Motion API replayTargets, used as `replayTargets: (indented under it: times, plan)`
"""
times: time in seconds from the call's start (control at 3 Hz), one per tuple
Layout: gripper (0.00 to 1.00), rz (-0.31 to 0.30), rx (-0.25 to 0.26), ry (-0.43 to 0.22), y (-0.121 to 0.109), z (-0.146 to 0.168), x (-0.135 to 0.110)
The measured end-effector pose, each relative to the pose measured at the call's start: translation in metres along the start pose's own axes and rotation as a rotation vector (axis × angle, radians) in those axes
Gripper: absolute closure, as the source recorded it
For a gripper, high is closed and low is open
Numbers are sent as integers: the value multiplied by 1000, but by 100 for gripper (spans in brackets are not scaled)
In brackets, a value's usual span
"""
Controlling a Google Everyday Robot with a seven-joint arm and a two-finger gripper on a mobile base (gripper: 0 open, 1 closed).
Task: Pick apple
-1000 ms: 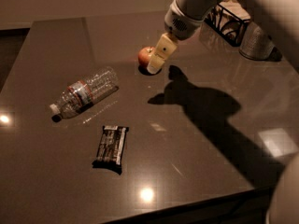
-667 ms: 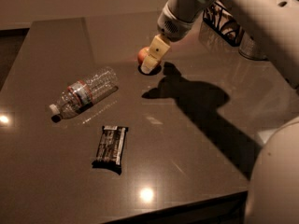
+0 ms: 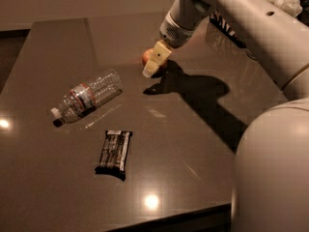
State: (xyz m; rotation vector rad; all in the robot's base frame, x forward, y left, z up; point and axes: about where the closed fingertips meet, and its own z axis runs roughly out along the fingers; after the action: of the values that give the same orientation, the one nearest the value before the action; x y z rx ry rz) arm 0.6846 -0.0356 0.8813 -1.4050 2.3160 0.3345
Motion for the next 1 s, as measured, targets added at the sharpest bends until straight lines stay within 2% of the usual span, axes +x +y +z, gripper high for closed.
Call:
replayTargets:
  times: [0.33,0.67,1.0]
  plan:
    - [0,12,-14,-15,-6,10,-6]
    - [19,5,-12,-26,-10,14,-14]
    - [42,-8,-12,-17,-13,16,-15]
